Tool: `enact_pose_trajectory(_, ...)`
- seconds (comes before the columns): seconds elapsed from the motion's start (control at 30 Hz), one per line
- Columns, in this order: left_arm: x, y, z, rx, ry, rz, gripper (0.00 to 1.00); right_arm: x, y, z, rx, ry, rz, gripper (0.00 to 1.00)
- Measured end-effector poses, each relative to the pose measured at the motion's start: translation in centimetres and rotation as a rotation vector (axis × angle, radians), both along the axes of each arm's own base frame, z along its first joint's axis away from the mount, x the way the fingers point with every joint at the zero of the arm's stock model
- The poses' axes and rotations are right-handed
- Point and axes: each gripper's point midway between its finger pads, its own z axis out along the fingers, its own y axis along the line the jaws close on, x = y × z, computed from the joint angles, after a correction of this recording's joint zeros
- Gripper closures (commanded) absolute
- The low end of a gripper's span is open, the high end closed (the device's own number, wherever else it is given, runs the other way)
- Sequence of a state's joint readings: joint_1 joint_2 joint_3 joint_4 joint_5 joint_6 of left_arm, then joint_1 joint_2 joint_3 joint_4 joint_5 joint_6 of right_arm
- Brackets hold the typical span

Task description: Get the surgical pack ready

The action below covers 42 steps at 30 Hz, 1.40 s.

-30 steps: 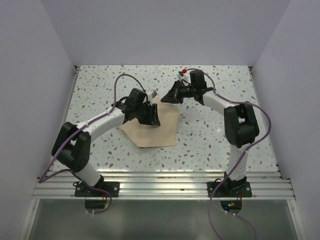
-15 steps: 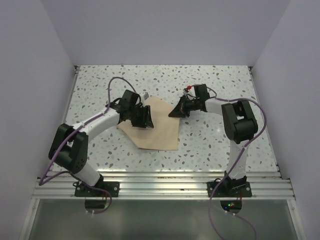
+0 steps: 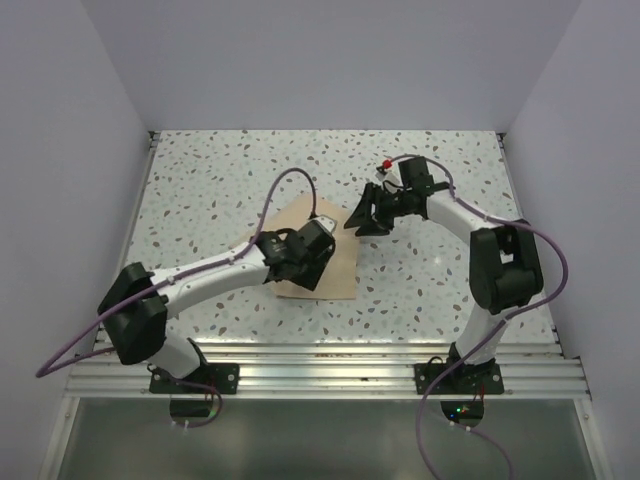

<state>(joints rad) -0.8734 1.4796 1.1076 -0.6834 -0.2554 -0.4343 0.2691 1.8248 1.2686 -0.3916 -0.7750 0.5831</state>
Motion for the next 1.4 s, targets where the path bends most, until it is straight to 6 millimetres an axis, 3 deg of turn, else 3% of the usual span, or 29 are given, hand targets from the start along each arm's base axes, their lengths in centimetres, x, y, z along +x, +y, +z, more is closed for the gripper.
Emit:
enact_pose_trajectory(0.17, -1.4, 0.5, -3.9, 0.265, -0.025, -0.034, 0.35, -2.6, -1.2, -1.1, -0.037, 0.027, -0.004, 0.44)
enact_pose_trajectory(0.3, -0.9, 1.6, -5.1, 0.386, -0.063, -0.026, 0.36, -5.0, -2.2, -1.9, -0.056, 0.061, -0.010, 0.44)
enact_pose_trajectory(0.63, 1.2, 1.8, -5.8, 0.519, -0.133, -0.046, 0.47, -6.3, -2.9, -1.2, -0.067, 0.040, -0.025, 0.44)
enact_pose_trajectory(0.8, 1.5, 1.8, -6.2, 0.545, -0.134, -0.052, 0.66, -6.4, -2.9, -1.1, -0.066, 0.036, -0.025, 0.44)
enact_pose_trajectory(0.87, 1.7, 1.7, -6.1, 0.541, -0.135, -0.049, 0.79, -6.5, -2.9, -1.2, -0.066, 0.039, -0.025, 0.44)
enact_pose_trajectory(1.13, 2.6, 2.2, -5.7, 0.531, -0.107, -0.030, 1.00, -7.2, -3.0, -2.3, -0.066, 0.071, -0.036, 0.44)
enact_pose_trajectory(1.4, 2.8, 2.2, -5.5, 0.497, -0.053, -0.030, 1.00, -6.9, -1.2, -2.1, -0.008, 0.068, -0.051, 0.53)
